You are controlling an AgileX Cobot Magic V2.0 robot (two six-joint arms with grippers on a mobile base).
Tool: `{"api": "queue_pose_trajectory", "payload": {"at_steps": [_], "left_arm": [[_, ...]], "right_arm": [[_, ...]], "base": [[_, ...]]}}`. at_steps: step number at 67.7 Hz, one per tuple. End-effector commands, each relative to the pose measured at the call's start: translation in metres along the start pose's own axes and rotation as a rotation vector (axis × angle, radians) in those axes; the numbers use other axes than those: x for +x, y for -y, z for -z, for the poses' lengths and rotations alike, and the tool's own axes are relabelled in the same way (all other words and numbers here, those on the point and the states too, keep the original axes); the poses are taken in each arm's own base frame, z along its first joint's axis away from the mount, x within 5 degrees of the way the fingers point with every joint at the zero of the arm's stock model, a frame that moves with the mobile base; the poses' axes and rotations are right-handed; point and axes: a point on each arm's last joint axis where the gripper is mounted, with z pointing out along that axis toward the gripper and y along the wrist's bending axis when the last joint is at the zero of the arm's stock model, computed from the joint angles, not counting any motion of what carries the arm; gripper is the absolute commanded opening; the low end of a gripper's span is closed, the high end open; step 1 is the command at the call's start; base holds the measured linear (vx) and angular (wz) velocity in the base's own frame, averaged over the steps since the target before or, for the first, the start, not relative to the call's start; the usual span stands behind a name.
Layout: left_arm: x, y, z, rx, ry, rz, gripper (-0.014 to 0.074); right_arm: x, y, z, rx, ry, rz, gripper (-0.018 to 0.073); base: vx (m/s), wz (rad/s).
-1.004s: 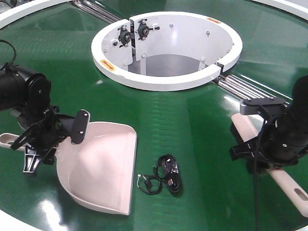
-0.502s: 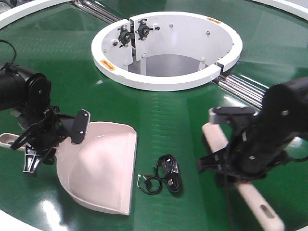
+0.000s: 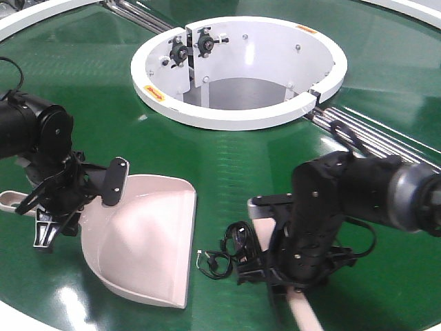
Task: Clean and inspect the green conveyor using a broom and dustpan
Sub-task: 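Sweep the black cable into the dustpan with the right-held brush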
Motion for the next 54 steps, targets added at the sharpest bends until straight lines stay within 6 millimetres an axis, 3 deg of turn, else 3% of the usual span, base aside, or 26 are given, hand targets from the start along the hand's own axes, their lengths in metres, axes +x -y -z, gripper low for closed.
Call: {"api": "queue_pose_trajectory", "payload": {"at_steps": [1, 20, 35, 45, 54], "left_arm": [[0.000, -0.003, 0.021, -0.080, 0.027, 0.023, -0.0008], [0.000, -0.003, 0.021, -0.080, 0.027, 0.023, -0.0008], [0.000, -0.003, 0.021, -0.080, 0.027, 0.023, -0.0008], [0.000, -0.003, 0.021, -0.080, 0.027, 0.023, -0.0008], [0.000, -0.003, 0.021, -0.080, 0.027, 0.023, -0.0008]], "right_arm": [[-0.008, -0.018, 0.018, -0.077, 0.067, 0.044, -0.0005], [-0.032, -0.049, 0.016, -0.257, -0.010, 0.085, -0.0005], [-0.041, -0.092, 0.012, -0.384, -0.038, 0.186, -0.0005], [-0.047, -0.118, 0.024, -0.409, 0.006, 0.257, -0.0005], [-0.053, -0.130, 0.041, -0.435, 0.066, 0.290, -0.0005]], "base": [[0.00, 0.00], [0.00, 0.00], [0.00, 0.00], [0.00, 0.00], [0.00, 0.00]]}}
